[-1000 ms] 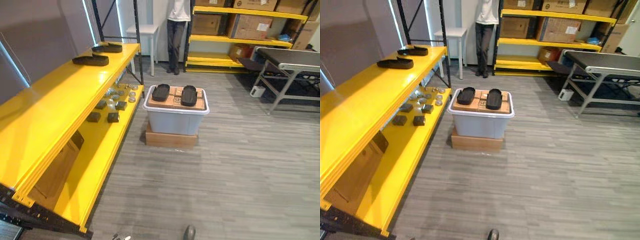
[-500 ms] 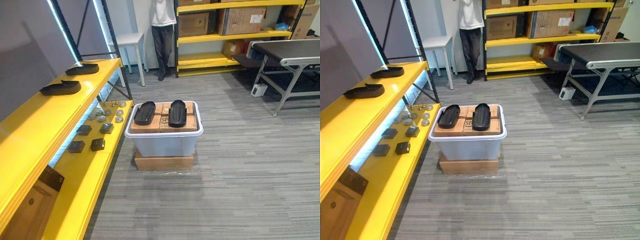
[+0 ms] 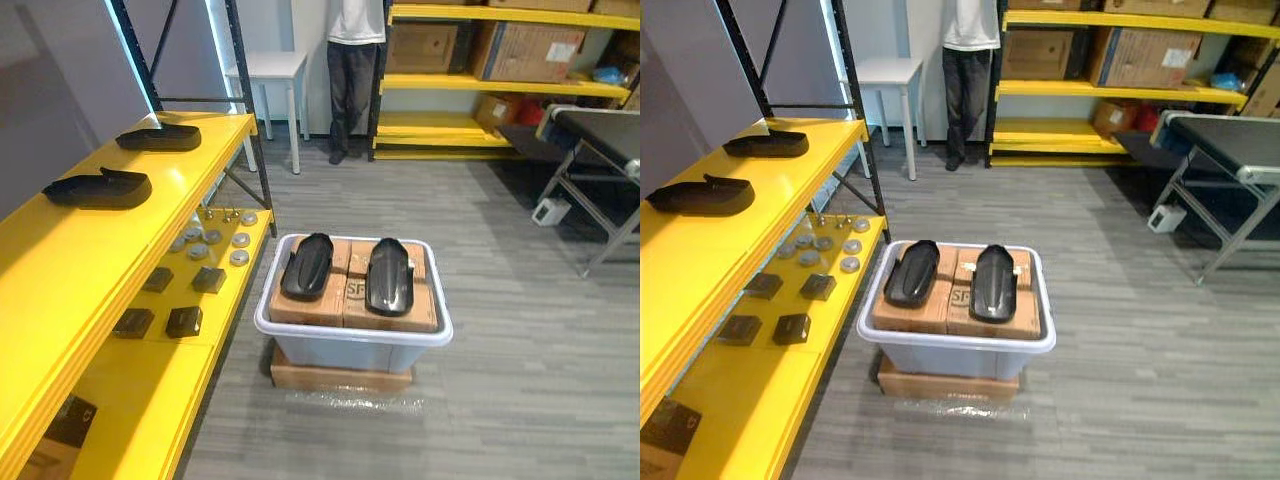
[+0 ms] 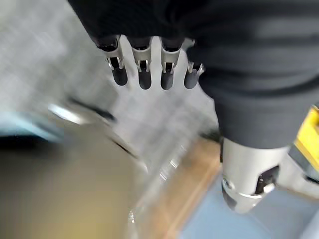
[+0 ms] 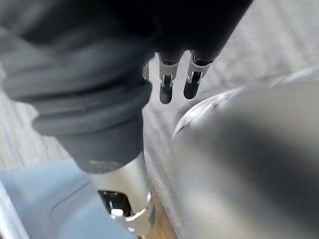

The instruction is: Walk over and take plastic housings, then place them on the shelf

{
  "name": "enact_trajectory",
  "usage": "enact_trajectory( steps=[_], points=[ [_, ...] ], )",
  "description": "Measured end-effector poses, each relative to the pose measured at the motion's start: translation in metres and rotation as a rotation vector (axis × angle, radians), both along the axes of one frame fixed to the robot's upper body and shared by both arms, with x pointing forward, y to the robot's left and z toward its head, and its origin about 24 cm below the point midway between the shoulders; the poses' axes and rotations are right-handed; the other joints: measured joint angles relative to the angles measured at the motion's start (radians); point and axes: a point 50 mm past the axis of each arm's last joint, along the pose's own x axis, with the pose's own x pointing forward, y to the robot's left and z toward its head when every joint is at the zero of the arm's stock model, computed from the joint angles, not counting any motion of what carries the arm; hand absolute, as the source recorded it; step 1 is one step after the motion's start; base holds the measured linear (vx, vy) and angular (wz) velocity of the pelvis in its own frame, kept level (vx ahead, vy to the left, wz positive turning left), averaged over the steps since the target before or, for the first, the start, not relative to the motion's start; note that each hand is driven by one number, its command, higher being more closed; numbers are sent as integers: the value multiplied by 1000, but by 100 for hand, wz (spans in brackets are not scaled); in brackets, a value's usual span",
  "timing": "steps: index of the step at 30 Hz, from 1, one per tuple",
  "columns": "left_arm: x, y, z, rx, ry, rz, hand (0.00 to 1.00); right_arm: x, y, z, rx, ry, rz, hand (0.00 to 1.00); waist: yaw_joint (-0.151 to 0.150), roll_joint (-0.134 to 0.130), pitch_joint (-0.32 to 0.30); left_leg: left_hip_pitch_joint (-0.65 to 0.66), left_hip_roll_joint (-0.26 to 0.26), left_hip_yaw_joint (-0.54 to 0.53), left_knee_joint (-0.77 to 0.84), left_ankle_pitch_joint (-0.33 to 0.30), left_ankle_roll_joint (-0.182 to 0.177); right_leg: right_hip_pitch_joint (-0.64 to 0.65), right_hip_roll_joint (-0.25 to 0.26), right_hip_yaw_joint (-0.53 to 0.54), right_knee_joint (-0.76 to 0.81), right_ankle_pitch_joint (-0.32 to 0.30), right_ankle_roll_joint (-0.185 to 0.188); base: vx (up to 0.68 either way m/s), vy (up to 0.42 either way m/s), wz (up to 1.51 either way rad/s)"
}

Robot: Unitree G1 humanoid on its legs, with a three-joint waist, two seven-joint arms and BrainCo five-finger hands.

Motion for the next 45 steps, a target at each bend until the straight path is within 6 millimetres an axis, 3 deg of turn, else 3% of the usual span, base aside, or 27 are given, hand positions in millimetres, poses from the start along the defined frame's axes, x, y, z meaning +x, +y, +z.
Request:
enact_trajectory(
  steps=[1, 3, 6, 7, 8, 9, 10, 11, 12, 13, 15, 16, 17, 19, 21, 22, 23, 26, 31, 35, 38, 41, 42, 45],
  points=[
    [7, -1, 2, -4, -14, -9, 0, -2, -1, 0, -1, 6, -11, 0, -3, -6, -1, 11, 7, -23, 1, -16, -18, -14, 22, 31, -127, 37, -3, 385, -202, 82],
    [9, -5, 1, -28, -7, -14, 0, -15, -2, -3, -10, 36, -36, 0, -7, -23, -15, 41, 11, -75, 39, -78, -63, 4, 39, 97, -192, 232, -48, 407, -291, 72],
    [3, -23, -5, -84, 19, -29, 0, -11, -11, 1, -22, 0, -90, 0, -15, 39, -36, 54, 84, -57, 51, -109, -108, 0, 82, 37, -102, 102, -75, 382, -274, 36],
    [2, -26, -6, -91, 22, -28, 0, -11, -9, 1, -18, -3, -96, 0, -15, 42, -37, 50, 93, -48, 67, -108, -109, 6, 88, 30, -100, 89, -78, 403, -285, 30],
    [0, -30, -7, -112, 20, -1, 0, -10, -6, 1, -9, -9, -108, 0, -10, 41, -37, 5, 115, -33, 182, -113, -116, 28, 104, 19, -112, 70, -91, 374, -267, 16],
    [2, -28, -5, -95, -14, 20, 0, -11, -4, 1, -9, -11, -105, 0, -4, 44, -34, -85, 147, -24, 390, -105, -146, 68, 126, 10, -136, 56, -103, 354, -245, 10],
    [2, -27, -4, -91, -19, 23, 0, -11, -3, 1, -10, -12, -103, 0, -3, 45, -32, -100, 153, -23, 424, -101, -153, 76, 131, 8, -141, 55, -104, 287, -139, -9],
    [4, -22, -2, -72, -47, 41, 0, -12, -7, 2, -25, -18, -110, 0, 8, 51, -26, -169, 185, -18, 619, -108, -207, 152, 159, 6, -187, 65, -117, 266, -50, -23],
    [3, -22, -2, -63, -45, 33, 0, -10, -10, 4, -39, -40, -124, 0, 5, 49, -27, -178, 188, 27, 593, -114, -210, 198, 159, 8, -214, 67, -119, 255, -13, -27],
    [3, -21, -2, -58, -42, 24, 0, -9, -12, 6, -50, -57, -127, 0, 1, 50, -28, -177, 188, 49, 545, -113, -209, 215, 157, 10, -229, 67, -117, 225, 47, -20],
    [4, -21, -2, -42, -38, -1, 0, 1, -19, 15, -103, -137, -141, 0, -8, 53, -29, -184, 186, 71, 325, -74, -156, 234, 149, 13, -255, 68, -106, 207, 83, -12],
    [5, -22, -2, -37, -38, -16, 0, 8, -24, 23, -154, -197, -157, 0, -10, 59, -32, -192, 187, 65, 178, 60, -135, 231, 147, 17, -250, 61, -87, 263, 147, -9],
    [6, -20, -2, -20, -24, -38, 0, 16, -25, 31, -195, -252, -162, 0, -10, 48, -35, -171, 157, 75, 131, 80, -148, 227, 127, 36, -257, 65, -66, 270, 156, -5],
    [6, -20, -2, -6, -11, -84, 0, 30, -31, 52, -284, -372, -171, 0, -11, 31, -43, -160, 110, 91, 60, 106, -132, 223, 89, 35, -300, 78, -43, 258, 188, 7],
    [6, -21, -2, -5, -1, -103, 0, 44, -36, 71, -339, -470, -190, 0, -20, 31, -43, -155, 88, 91, 32, 115, -122, 226, 71, 32, -316, 83, -33, 165, 150, 12],
    [1, -19, -4, -4, 15, -109, 0, 60, -38, 95, -405, -581, -172, 0, -28, 29, -43, -133, 77, 93, 6, 119, -119, 243, 64, 32, -331, 89, -24, 76, 69, 7],
    [1, -19, -4, -4, 17, -108, 0, 62, -39, 99, -415, -598, -166, 0, -29, 29, -42, -129, 77, 93, 3, 119, -119, 247, 64, 32, -333, 89, -24, 72, 57, 3],
    [-2, -17, -4, -1, 24, -128, 0, 83, -40, 135, -504, -754, -119, 0, -31, 27, -42, -113, 79, 94, -20, 127, -123, 252, 66, 32, -333, 90, -23, 0, 0, 0],
    [2, -19, -2, -16, 2, -172, 0, 109, -48, 163, -585, -831, -94, 0, -31, 27, -19, -121, 82, 90, -21, 140, -124, 246, 69, 30, -324, 90, -23, -69, -8, 1],
    [18, -18, 6, -12, -60, -188, 0, 144, -65, 192, -663, -833, -132, 0, -29, 36, 50, -220, 80, 46, 67, 134, -118, 184, 59, 2, -254, 80, -22, -189, 30, 28],
    [33, -10, 12, 21, -92, -211, 0, 178, -73, 220, -693, -846, -165, 0, -6, 38, 128, -299, 70, 16, 183, 109, -103, 109, 28, -11, -109, 29, -24, -245, 46, 31],
    [17, -8, 3, 21, -10, -214, 0, 203, -86, 234, -739, -778, -148, 0, 7, 55, 138, -406, 51, -11, 294, 80, -85, 15, -10, -16, 14, -15, -22, -183, 29, 25],
    [16, -8, 3, 20, -8, -214, 0, 204, -87, 234, -740, -775, -149, 0, 8, 56, 138, -409, 51, -11, 297, 80, -84, 13, -11, -16, 17, -16, -22, -166, 37, 19],
    [-2, -16, -8, -14, 77, -216, 0, 220, -105, 247, -779, -688, -162, 0, 34, 87, 155, -500, 33, -23, 365, 76, -74, -71, -42, -15, 100, -29, -18, -182, 41, 19]
  ],
)
